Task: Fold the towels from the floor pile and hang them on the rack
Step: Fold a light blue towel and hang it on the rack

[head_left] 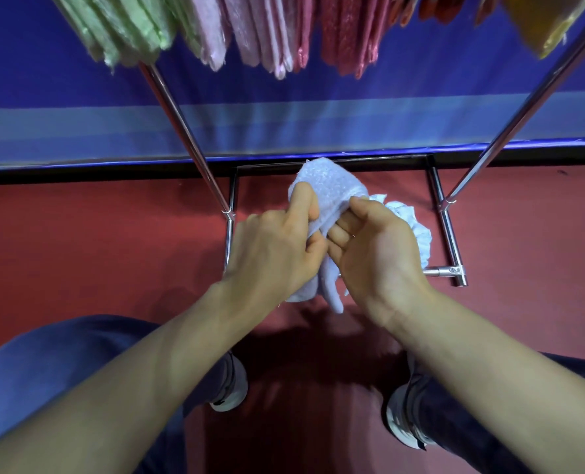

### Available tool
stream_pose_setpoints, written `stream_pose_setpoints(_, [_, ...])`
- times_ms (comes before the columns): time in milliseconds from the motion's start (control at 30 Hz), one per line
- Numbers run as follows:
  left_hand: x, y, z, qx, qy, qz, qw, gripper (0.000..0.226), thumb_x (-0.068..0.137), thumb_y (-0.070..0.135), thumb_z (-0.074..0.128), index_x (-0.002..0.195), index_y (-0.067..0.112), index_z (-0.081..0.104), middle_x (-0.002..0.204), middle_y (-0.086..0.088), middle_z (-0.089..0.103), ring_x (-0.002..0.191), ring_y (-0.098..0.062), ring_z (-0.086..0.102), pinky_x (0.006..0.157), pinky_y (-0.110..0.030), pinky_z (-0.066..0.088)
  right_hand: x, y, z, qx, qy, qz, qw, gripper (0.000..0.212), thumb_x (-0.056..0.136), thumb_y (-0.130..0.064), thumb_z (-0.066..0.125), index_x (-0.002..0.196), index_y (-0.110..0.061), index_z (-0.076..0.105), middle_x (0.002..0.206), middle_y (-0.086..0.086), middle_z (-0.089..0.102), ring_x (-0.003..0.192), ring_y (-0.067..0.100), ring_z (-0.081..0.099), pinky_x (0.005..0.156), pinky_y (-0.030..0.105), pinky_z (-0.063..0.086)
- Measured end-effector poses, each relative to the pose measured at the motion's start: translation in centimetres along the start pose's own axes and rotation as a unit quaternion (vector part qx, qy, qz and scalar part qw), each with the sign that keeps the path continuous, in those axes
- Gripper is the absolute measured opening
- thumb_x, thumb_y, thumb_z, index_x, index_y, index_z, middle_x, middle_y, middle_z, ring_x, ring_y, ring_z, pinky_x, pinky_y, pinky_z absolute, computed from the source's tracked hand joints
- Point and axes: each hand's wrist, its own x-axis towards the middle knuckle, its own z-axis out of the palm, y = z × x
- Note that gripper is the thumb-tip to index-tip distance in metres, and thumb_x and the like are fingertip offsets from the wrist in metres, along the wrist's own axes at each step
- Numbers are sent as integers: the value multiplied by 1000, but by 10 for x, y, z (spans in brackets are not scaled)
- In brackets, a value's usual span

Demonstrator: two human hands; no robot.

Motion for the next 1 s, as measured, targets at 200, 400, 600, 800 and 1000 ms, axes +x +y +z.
stream_pose_setpoints(200, [0, -1, -2, -25, 17, 16, 999, 16, 83, 28, 50, 97, 19, 51, 57, 3, 57, 52, -29, 60, 49, -39, 49, -1, -2, 1, 30, -17, -15, 999, 23, 98, -12, 41, 75, -17, 41, 75, 3, 44, 94, 26, 55, 87, 33, 50])
stream_pose_setpoints(400, [4, -1, -8, -35, 17, -11, 999, 20, 75, 25, 55, 93, 18, 51, 54, 4, 55, 51, -32, 58, 51, -39, 48, -4, -3, 1, 35, -38, -21, 998, 8, 90, -12, 46, 84, -16, 41, 90, 10, 46, 98, 31, 55, 99, 42, 47])
stream_pose_setpoints(600, [4, 1, -12, -77, -1, 30, 997, 21, 74, 26, 51, 93, 16, 54, 53, 3, 54, 47, -26, 55, 49, -39, 48, -10, -4, 7, 35, -36, -28, 998, 32, 98, -9, 37, 67, -18, 37, 51, -3, 50, 47, 11, 55, 51, 21, 48])
stream_pose_setpoints(800, [2, -3, -8, -123, -47, 49, 990, 20, 75, 26, 49, 93, 17, 52, 54, 4, 53, 46, -21, 53, 50, -38, 48, -1, 0, -2, 21, -17, -33, 999, 32, 89, -3, 41, 67, -23, 29, 60, -3, 32, 56, 13, 34, 56, 23, 38])
stream_pose_setpoints(1000, [2, -4, -6, -116, -45, 41, 991, 23, 71, 20, 50, 94, 18, 51, 58, 8, 58, 49, -22, 56, 52, -38, 49, 4, 0, 0, -46, 13, -89, 995, 42, 66, 0, 45, 80, -22, 12, 73, 4, 9, 73, 20, 5, 65, 35, 8])
